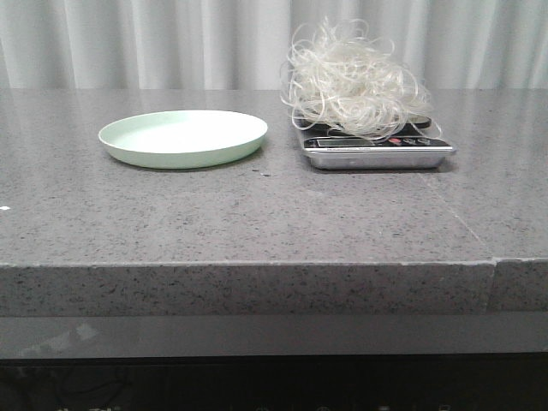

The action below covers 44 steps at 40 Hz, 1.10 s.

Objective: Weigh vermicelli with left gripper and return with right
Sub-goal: 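Withdraw the left gripper upward, leaving the vermicelli on the scale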

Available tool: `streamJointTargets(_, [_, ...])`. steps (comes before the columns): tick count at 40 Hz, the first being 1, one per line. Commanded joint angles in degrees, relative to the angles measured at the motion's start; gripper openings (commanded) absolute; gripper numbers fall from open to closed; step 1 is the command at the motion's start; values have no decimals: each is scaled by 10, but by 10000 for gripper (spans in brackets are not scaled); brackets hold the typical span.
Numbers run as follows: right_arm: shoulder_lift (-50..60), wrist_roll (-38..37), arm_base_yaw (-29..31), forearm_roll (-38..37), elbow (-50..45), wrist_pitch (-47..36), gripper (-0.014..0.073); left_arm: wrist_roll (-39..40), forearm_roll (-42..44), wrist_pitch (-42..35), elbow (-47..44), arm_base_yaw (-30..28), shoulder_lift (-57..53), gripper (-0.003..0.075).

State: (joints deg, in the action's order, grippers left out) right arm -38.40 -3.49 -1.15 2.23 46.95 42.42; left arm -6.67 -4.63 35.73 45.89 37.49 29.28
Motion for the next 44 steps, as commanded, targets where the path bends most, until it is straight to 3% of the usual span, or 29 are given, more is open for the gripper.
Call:
streamJointTargets(1, [-5, 4, 2, 0, 14, -40, 582, 4, -8, -47, 13, 2, 2, 272])
streamJointTargets(14, [-5, 20, -2, 11, 14, -38, 582, 4, -8, -35, 12, 2, 2, 272])
streamJointTargets(22, [-20, 70, -66, 35, 18, -44, 582, 4, -8, -35, 12, 2, 2, 272])
streamJointTargets(44, [-254, 75, -159, 49, 188, -31, 582, 4, -8, -33, 10, 2, 2, 272])
